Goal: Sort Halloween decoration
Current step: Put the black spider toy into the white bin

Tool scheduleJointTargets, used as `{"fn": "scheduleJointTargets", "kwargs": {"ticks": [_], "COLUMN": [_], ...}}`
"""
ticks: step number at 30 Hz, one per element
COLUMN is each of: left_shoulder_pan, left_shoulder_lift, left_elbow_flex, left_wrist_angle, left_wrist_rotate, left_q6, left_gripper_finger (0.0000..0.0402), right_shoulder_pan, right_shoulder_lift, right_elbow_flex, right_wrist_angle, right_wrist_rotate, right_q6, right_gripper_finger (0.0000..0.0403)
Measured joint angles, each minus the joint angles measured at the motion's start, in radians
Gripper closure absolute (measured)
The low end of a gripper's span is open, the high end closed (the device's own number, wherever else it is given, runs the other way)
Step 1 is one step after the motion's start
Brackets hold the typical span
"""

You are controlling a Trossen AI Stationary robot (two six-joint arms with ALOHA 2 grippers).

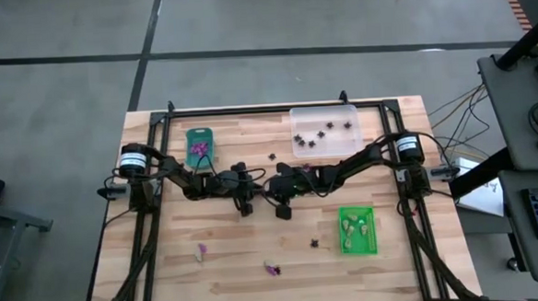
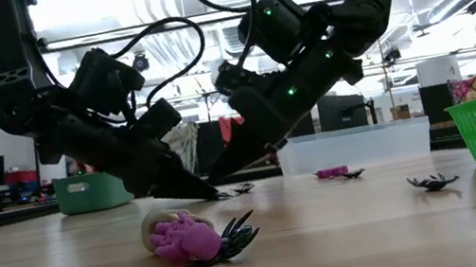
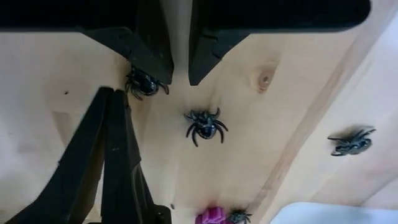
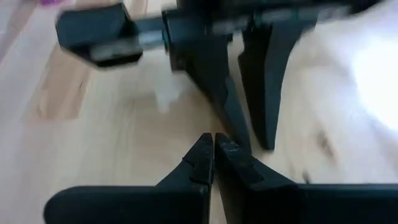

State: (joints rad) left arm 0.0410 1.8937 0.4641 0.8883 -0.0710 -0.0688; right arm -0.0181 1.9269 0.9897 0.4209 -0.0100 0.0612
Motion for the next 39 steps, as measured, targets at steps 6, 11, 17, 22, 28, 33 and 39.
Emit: {"fn": "scheduleJointTargets", "kwargs": {"ticks": [6, 11, 17, 22, 28, 33, 39], "left_shoulder_pan": [-0.003, -0.005, -0.014, -0.025, -0.036, -0.035, -0.035], "left_shoulder_lift": [-0.001, -0.001, 0.0, 0.0, -0.03, -0.101, -0.157], "left_elbow_flex": [0.0, -0.001, -0.001, -0.001, -0.004, -0.005, -0.016], "left_wrist_angle": [-0.003, 0.0, 0.0, 0.001, -0.019, -0.124, -0.262], "left_wrist_rotate": [0.06, 0.07, 0.091, 0.103, 0.265, 0.29, 0.27], "left_q6": [-0.039, -0.058, -0.075, -0.082, -0.145, -0.142, -0.116], "left_gripper_finger": [0.0363, 0.0363, 0.0363, 0.0363, 0.0363, 0.0364, 0.0364], "right_shoulder_pan": [0.001, 0.021, 0.026, 0.023, 0.026, 0.029, 0.034], "right_shoulder_lift": [-0.021, 0.013, 0.032, 0.007, -0.061, -0.109, -0.117], "right_elbow_flex": [0.001, 0.0, 0.002, -0.001, -0.002, -0.002, -0.002], "right_wrist_angle": [-0.122, -0.102, -0.077, -0.087, -0.082, -0.092, -0.164], "right_wrist_rotate": [-0.124, -0.138, -0.047, -0.006, -0.005, -0.006, -0.016], "right_q6": [0.075, 0.073, 0.033, -0.016, -0.054, -0.065, -0.03], "right_gripper_finger": [0.0394, 0.0394, 0.0394, 0.0394, 0.0394, 0.0394, 0.0394]}}
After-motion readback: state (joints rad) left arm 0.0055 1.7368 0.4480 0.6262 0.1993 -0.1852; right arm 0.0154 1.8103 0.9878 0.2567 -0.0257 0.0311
